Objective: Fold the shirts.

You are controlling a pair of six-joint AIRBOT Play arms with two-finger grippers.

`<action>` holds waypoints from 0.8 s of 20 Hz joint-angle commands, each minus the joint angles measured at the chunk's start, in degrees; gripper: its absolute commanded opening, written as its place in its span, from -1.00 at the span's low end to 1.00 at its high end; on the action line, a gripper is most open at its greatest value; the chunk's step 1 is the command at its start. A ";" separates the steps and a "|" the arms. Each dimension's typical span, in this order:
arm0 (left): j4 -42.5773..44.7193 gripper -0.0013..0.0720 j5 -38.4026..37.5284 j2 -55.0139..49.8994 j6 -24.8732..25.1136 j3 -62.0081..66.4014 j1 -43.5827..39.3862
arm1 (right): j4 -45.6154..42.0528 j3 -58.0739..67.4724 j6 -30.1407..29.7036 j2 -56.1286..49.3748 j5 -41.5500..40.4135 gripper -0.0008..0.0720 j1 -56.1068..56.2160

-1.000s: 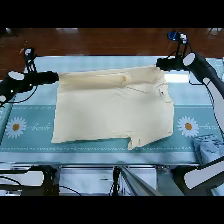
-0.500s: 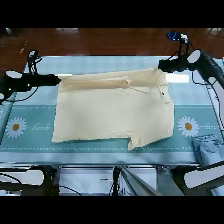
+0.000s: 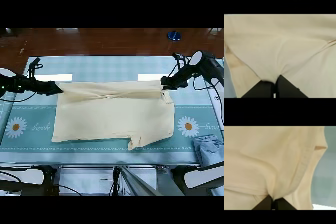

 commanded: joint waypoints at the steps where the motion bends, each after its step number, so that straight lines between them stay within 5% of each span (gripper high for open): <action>1: 1.27 -0.89 -3.58 -2.19 -1.64 0.11 -0.39 | -0.09 -0.46 0.31 -2.47 -1.46 -0.90 0.22; 8: 2.91 -0.88 -3.45 -2.75 -1.62 0.15 0.13 | -3.37 -0.46 0.31 -2.89 -3.23 -0.89 0.20; 9: 2.80 -0.78 -3.96 -2.73 -1.62 0.26 0.15 | -3.39 -0.46 0.31 -2.89 -3.23 -0.72 0.20; 10: 2.80 -0.44 -5.49 -2.73 -1.62 1.09 0.46 | -3.61 -0.44 0.15 -2.75 -2.62 -0.32 0.15; 11: 2.78 -0.39 -7.91 -2.49 -1.62 2.60 1.29 | -4.72 -0.44 -1.05 -2.23 -0.85 -0.09 -0.11; 16: 6.67 -0.29 -18.64 5.29 -4.31 8.90 11.76 | -15.13 -0.57 -3.82 8.20 13.00 0.36 -3.15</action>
